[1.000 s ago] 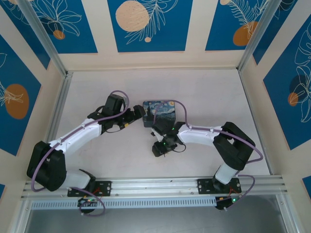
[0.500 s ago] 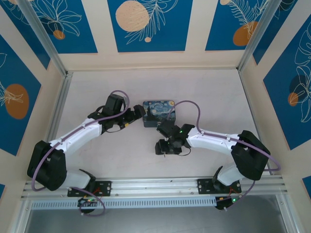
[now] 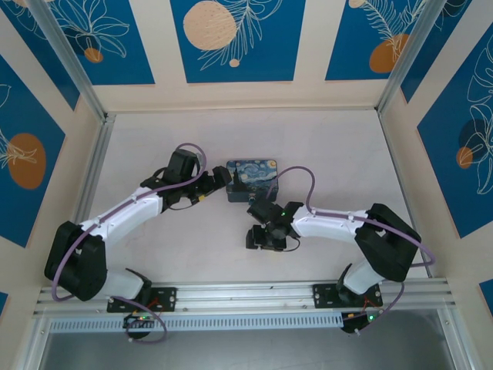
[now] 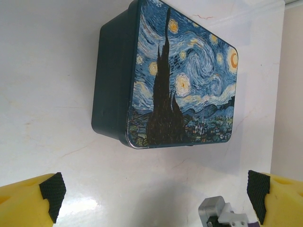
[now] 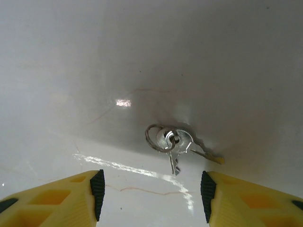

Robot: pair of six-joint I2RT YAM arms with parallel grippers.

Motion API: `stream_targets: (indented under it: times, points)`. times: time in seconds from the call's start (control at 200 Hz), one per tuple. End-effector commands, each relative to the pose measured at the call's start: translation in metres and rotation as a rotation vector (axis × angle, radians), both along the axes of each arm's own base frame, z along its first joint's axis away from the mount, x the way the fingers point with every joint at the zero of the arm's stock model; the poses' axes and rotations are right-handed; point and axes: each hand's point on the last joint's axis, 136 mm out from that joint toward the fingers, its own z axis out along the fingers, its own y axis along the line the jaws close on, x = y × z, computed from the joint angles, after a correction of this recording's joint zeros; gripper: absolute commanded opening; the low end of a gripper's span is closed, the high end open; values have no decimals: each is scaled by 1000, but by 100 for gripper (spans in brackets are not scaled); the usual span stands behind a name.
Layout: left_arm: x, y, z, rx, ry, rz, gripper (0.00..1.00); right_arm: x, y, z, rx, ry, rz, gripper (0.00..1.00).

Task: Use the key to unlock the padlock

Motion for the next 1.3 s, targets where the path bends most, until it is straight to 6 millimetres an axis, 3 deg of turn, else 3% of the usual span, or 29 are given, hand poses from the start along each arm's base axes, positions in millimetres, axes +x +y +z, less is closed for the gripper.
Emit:
stream_targets:
  times: [0.0,0.315,0.92,1.09,1.295]
  points:
    - [0,-7,15,-19,-37,-33,100,-2,3,-7,10,30,-24,59]
    - [-1,-5,15,-15,-42,-29,100,16,-2,-18,3,44,-54,58]
    - [-6,-1,14,-16,-47,-28,100,58,22,-2,4,6,-12,57]
    - [-6,1,14,-20,-49,-25,100,57,23,-4,-43,7,9,57]
    - [-7,2,13,-22,-45,-24,100,45,7,-19,-234,20,18,52]
